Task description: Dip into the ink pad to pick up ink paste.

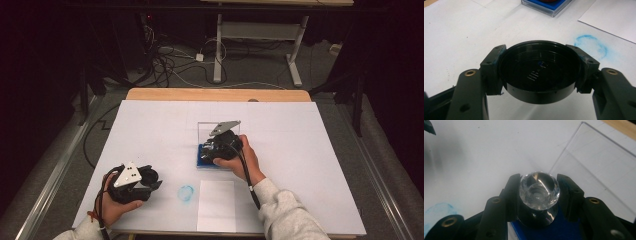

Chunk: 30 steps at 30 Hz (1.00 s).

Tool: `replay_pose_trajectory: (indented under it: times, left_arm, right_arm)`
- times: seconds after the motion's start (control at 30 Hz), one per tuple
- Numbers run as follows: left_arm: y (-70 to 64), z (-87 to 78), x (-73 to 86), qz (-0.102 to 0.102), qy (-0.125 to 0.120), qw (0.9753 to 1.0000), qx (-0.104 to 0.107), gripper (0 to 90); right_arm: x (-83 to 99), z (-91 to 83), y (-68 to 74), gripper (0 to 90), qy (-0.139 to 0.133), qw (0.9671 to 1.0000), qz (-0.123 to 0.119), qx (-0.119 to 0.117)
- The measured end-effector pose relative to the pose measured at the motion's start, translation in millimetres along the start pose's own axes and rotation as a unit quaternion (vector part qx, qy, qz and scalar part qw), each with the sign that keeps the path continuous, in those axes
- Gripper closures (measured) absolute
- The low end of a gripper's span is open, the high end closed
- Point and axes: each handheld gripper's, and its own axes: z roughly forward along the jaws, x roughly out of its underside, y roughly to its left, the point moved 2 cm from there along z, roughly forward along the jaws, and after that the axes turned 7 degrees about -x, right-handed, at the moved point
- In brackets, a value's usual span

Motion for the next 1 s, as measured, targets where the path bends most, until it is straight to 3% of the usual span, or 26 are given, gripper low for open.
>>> replay_pose_trajectory:
  times: [0.27,0.6,0.73,1.0]
  left_arm:
    - [-2.0,0.7,0.1,0.005,0.003,1.0,0.005,36.2]
    - [-2.3,1.1,-0.3,0.007,0.003,0.9999,0.007,36.2]
    - [-2.1,0.0,-0.9,0.004,-0.001,1.0,0.003,36.2]
    - [-3.7,1.1,-1.9,0.009,0.001,0.9999,0.004,36.2]
  right_arm:
    - [-0.9,0.9,1.3,56.9,0.01,0.9997,-0.019,0.009]
    - [-1.1,1.9,6.7,56.9,0.014,0.9993,-0.016,0.029]
    - [0.0,1.7,3.7,56.9,0.01,0.9996,-0.011,0.022]
    - [-1.0,2.5,5.8,56.9,0.017,0.9993,-0.015,0.031]
